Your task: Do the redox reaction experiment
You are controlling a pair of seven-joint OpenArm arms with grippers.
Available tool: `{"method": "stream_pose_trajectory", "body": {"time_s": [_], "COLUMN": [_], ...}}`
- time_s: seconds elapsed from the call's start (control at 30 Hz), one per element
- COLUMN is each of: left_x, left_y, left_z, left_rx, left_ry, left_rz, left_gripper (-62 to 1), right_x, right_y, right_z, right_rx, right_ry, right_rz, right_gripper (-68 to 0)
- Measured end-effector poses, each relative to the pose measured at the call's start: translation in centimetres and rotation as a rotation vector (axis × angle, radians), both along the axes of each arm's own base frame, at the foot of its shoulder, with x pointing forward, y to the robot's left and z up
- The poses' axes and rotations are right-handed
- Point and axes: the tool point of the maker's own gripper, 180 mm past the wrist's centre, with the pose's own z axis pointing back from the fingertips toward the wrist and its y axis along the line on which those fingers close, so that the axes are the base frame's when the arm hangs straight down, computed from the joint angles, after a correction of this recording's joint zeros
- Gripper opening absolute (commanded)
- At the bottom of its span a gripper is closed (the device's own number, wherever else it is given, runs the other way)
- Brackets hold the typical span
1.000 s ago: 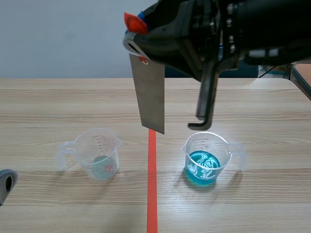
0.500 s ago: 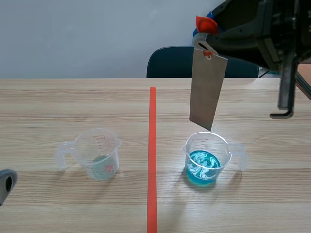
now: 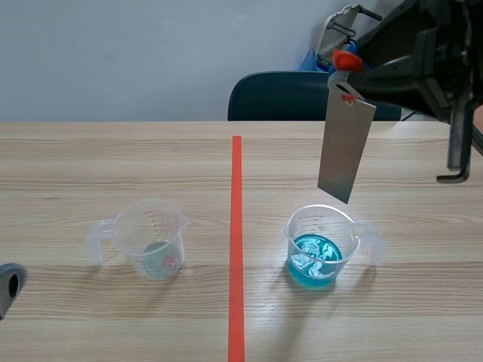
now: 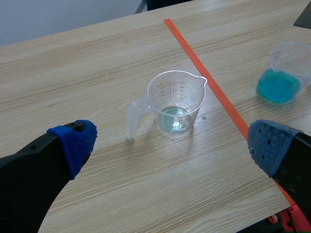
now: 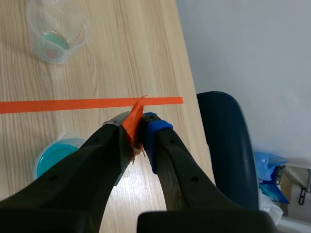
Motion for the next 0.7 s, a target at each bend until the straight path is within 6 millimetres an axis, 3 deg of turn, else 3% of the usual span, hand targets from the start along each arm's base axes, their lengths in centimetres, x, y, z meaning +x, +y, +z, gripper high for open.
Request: {"method": "stream_pose_trajectory", "body": {"time_s": [0.7], "left_x": [0.0], "left_y": [0.0], "left_z": [0.0], "left_rx": [0.0], "left_ry": [0.0], "left_rz": [0.0], "left_gripper": [1.4], "right_x": [-1.6], "right_y": [0.5], "right_z": [-1.0], "right_rx": [-0.017], "right_ry": [0.059], "right_rz": [0.1], "right_gripper": [-66.7]}}
